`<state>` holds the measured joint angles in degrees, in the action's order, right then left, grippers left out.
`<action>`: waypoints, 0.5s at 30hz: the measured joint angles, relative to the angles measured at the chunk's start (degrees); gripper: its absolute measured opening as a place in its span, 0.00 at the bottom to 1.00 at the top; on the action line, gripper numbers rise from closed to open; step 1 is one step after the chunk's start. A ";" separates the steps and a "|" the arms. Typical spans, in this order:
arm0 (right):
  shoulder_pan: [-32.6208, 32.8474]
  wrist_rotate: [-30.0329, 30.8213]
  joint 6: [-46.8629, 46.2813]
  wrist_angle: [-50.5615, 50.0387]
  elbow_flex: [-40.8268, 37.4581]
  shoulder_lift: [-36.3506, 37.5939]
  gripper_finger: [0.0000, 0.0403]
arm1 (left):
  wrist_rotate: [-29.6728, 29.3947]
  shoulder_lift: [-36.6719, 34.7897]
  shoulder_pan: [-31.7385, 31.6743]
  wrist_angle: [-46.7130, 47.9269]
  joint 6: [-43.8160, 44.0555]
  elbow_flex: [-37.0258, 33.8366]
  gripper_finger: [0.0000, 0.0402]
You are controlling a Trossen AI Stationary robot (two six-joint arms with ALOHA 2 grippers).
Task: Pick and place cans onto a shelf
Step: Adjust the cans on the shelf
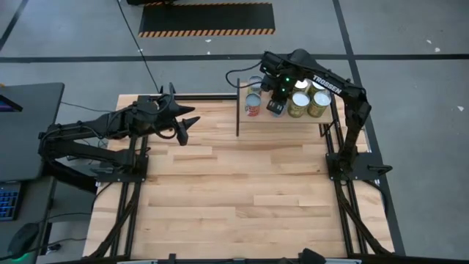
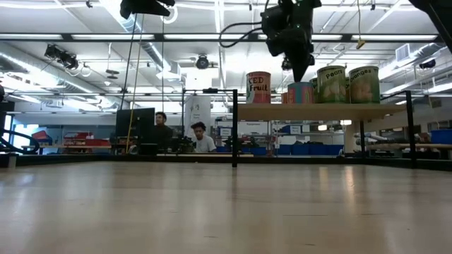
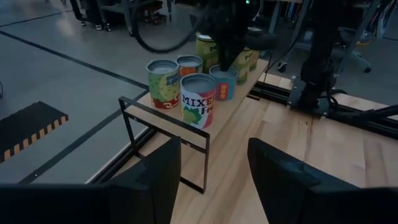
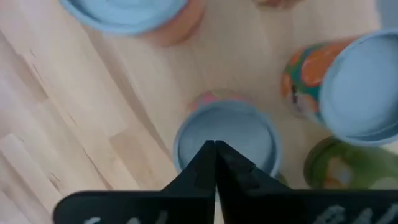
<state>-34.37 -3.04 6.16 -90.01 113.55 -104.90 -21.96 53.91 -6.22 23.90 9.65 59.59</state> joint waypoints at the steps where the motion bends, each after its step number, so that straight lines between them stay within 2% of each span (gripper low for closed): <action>1: 0.01 0.02 -0.13 -0.02 -0.70 0.00 0.03 | 0.00 0.00 0.00 0.00 0.00 0.00 0.48; 4: 0.04 0.39 -1.19 -0.03 -2.76 0.00 0.05 | 0.00 0.00 0.02 0.00 0.00 0.00 0.48; 9: -0.07 0.40 -1.46 1.41 -5.21 0.26 0.01 | -0.01 0.02 0.00 0.00 -0.99 0.00 0.48; 15: -0.17 0.53 -1.65 2.38 -5.43 0.28 0.02 | 0.00 0.02 0.00 0.00 -1.27 0.00 0.48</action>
<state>-34.54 -2.51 4.51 -87.63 108.12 -104.62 -21.96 53.93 -6.22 23.90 8.38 59.59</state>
